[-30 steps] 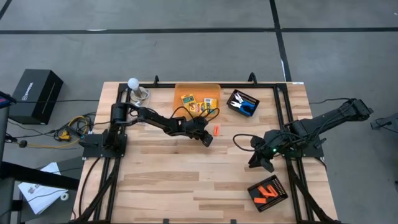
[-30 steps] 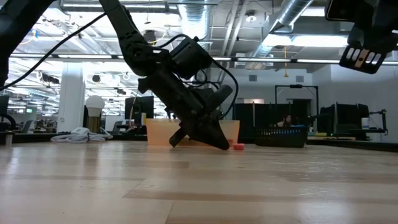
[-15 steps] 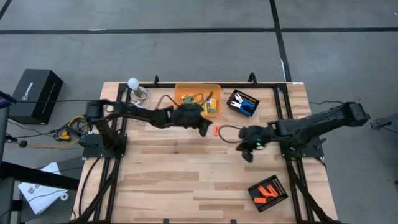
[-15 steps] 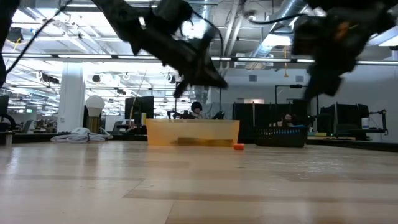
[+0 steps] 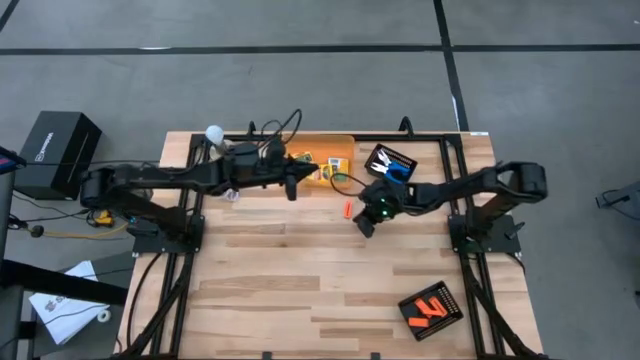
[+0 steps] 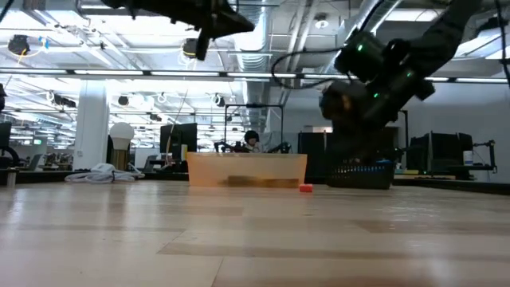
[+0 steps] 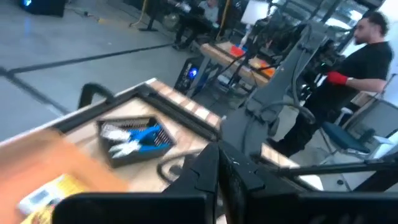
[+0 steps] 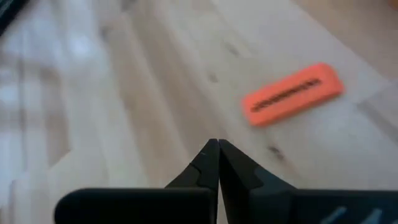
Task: Pick & Place School Supplies
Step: Put the orange eraser into the bottom black bin
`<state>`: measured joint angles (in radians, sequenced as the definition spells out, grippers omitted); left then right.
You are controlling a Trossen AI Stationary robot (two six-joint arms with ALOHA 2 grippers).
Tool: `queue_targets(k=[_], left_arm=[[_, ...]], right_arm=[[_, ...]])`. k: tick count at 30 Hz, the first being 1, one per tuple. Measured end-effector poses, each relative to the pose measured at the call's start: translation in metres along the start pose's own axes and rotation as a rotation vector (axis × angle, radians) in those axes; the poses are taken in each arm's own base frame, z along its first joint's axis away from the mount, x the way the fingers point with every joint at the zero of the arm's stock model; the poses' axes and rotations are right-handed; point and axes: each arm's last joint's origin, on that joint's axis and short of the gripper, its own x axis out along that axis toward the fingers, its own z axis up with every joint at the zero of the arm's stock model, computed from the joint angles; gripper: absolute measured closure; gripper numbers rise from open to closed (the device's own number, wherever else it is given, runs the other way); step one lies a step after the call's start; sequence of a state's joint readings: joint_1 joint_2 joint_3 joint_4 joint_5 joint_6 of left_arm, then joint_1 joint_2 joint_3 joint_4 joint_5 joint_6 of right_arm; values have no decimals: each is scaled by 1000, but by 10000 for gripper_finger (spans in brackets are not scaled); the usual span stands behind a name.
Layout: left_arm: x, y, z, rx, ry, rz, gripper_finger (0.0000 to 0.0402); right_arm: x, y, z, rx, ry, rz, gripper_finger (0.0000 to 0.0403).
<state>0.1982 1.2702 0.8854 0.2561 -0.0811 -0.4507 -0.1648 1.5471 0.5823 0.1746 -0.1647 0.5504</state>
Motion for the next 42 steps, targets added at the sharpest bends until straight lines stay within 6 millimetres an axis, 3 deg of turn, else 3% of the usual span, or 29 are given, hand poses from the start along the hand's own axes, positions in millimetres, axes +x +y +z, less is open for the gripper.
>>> queue_targets(k=[7, 13, 24, 32, 42], left_arm=[[-28, 11, -14, -38, -3, 22, 401], [-41, 16, -22, -59, -10, 27, 402], [-43, 17, -23, -54, -7, 29, 401], [-43, 17, -23, -54, -8, 28, 402], [-43, 17, -23, -59, -8, 26, 402]], right_arm=[[8, -22, 6, 90, -16, -40, 403], [6, -26, 16, 119, -74, 1, 403], [5, -30, 18, 145, -77, -1, 403], [24, -38, 11, 188, -42, 14, 403], [33, -37, 21, 179, -41, 40, 403]])
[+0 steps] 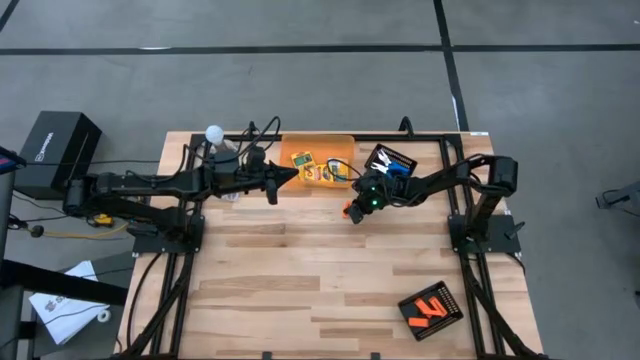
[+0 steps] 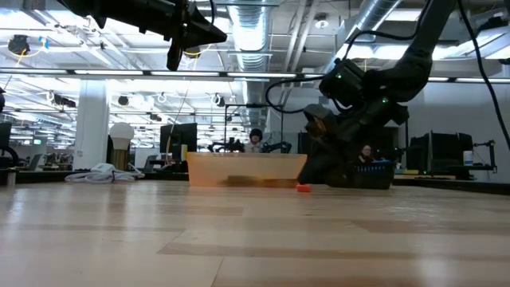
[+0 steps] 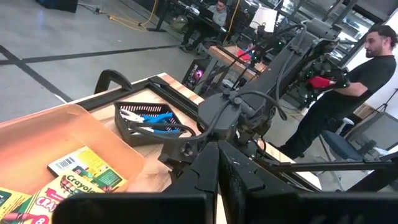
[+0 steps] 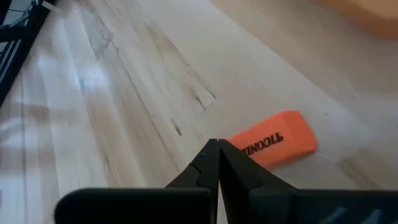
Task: Pick & Place School Supplies
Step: Put the orange eraser into the bottom black bin
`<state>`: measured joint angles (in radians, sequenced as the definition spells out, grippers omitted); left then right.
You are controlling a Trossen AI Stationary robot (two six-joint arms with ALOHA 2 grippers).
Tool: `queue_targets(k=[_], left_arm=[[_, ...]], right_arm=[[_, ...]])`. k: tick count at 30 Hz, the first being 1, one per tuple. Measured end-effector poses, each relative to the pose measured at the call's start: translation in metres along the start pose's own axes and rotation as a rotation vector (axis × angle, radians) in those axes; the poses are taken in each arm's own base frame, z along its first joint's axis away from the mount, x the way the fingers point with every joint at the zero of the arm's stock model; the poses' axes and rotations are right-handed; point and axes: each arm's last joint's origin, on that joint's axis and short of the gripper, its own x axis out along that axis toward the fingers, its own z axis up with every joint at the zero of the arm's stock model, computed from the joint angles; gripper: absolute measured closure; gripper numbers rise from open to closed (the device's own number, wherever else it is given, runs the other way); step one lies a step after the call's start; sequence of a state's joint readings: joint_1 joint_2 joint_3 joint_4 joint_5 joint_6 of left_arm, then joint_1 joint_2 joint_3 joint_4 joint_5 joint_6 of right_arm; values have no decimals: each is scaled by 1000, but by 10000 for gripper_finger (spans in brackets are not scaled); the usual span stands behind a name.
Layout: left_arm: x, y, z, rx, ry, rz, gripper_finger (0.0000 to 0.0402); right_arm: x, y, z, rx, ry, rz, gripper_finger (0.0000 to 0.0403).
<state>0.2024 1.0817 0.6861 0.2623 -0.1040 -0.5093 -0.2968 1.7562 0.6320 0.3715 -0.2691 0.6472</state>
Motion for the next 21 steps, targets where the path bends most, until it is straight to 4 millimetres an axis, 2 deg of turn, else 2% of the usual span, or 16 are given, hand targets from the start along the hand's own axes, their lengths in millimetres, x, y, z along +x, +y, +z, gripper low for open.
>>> queue_targets(k=[21], left_arm=[[0, 1, -2, -1, 28, 5, 402]], right_arm=[[-3, -10, -5, 25, 122, -20, 403]])
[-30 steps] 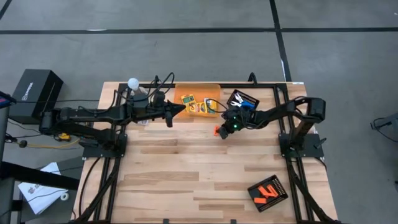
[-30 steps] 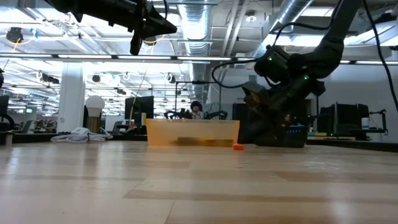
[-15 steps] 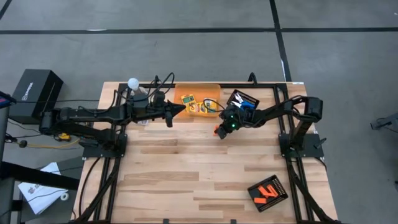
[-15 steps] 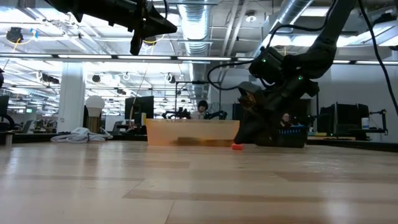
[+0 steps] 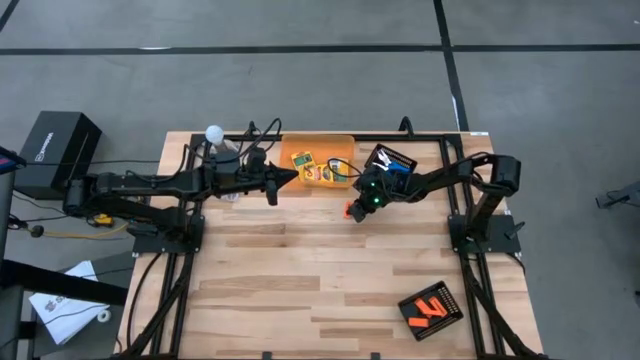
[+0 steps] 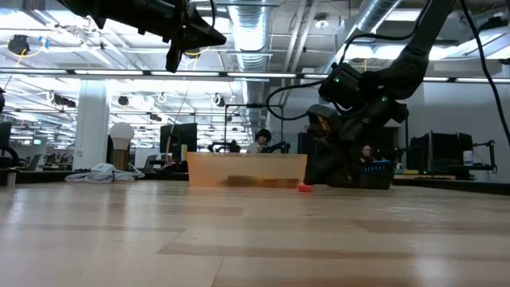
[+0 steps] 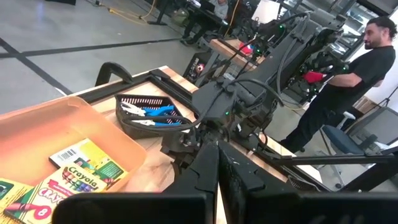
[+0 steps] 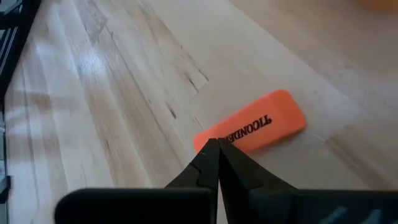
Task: Pick & Place School Supplies
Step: Put the orange eraser into the bottom black bin
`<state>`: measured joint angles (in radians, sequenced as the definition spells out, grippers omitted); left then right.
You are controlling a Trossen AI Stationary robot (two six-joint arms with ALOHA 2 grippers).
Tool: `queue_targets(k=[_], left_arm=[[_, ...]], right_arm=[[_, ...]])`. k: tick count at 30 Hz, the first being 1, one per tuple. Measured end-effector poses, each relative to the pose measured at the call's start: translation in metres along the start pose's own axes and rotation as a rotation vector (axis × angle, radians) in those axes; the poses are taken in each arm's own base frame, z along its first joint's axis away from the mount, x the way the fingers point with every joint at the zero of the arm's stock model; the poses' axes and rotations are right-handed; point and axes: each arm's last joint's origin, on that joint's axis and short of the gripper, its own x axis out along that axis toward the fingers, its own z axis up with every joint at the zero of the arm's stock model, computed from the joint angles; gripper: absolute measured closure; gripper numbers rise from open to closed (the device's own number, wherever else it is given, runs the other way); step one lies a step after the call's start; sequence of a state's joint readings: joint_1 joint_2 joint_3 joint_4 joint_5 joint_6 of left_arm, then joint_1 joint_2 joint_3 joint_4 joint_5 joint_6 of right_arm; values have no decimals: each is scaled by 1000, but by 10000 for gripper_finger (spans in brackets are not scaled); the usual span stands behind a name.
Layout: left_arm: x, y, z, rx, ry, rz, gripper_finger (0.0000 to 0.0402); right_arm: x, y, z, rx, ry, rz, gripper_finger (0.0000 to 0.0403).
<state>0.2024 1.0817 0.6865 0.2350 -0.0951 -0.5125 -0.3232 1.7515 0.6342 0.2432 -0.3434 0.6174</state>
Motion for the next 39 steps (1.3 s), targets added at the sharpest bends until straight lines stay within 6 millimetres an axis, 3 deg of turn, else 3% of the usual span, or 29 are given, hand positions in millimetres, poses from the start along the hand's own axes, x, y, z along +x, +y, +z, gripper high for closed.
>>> queue_targets(k=[31, 39], left_arm=[[0, 0, -1, 1, 10, 4, 402], [0, 0, -1, 1, 10, 4, 402]], right_arm=[[-1, -5, -6, 15, 63, -18, 403], [2, 5, -12, 6, 126, 65, 403]])
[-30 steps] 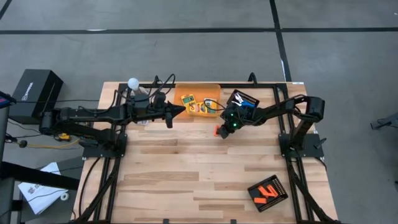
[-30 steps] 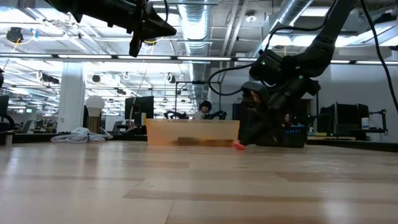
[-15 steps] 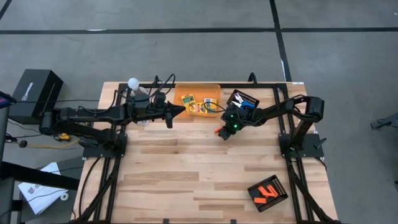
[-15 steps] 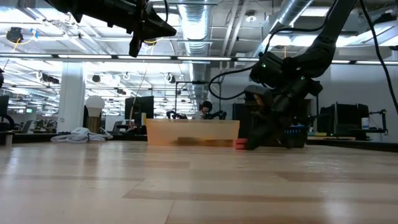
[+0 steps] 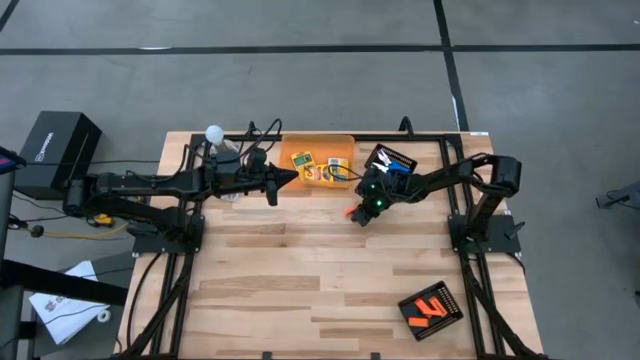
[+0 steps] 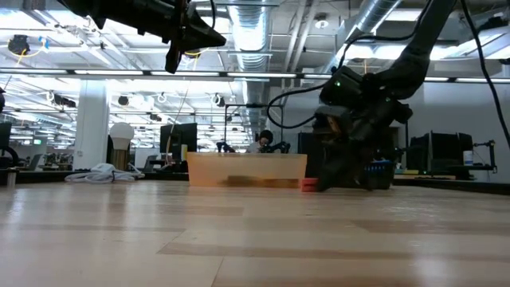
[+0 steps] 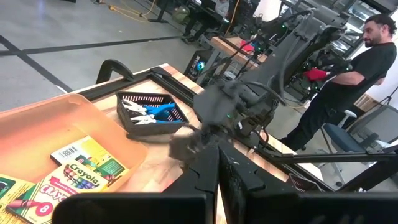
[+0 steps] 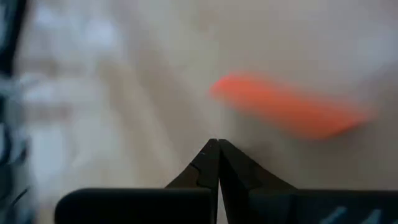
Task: Pick & Place School Supplies
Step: Put the orange eraser into the bottom black bin
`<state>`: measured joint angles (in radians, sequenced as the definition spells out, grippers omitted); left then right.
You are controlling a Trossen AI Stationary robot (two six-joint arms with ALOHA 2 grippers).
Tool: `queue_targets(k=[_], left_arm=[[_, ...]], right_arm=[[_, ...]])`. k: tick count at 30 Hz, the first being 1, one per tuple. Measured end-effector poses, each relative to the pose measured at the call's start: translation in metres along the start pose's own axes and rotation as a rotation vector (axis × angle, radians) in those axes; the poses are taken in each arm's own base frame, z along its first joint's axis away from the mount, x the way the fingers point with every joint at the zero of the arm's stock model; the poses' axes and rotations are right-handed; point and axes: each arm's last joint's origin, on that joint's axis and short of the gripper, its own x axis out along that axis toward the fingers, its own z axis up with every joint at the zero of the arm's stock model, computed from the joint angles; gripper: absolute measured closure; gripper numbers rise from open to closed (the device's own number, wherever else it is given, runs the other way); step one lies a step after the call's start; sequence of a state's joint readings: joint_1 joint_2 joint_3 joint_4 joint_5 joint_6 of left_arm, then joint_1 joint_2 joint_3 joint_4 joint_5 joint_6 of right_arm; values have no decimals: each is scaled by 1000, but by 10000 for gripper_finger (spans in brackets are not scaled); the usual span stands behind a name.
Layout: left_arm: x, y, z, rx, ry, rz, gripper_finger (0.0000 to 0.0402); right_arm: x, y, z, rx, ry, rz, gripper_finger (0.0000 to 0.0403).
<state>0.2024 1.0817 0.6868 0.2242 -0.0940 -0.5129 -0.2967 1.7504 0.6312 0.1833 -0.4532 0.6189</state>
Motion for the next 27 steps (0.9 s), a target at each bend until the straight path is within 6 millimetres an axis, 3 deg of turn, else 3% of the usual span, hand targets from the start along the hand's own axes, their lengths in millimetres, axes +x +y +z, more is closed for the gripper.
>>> queue_targets(k=[4, 7, 12, 15, 22, 27], left_arm=[[0, 0, 0, 0, 0, 0, 402], [0, 0, 0, 1, 0, 0, 402], [0, 1, 0, 7, 1, 2, 402], [0, 2, 1, 7, -2, 4, 402], [0, 3, 2, 6, -6, 11, 402], [0, 3, 2, 0, -2, 2, 402]], right_arm=[[0, 22, -17, -44, 120, 94, 403], [-10, 49, -28, -127, 133, 149, 403], [-36, 86, -48, -191, 118, 245, 399], [-57, 102, -49, -218, 12, 267, 382], [-96, 101, -29, -302, -152, 239, 313], [-109, 97, -3, -532, -64, 32, 247]])
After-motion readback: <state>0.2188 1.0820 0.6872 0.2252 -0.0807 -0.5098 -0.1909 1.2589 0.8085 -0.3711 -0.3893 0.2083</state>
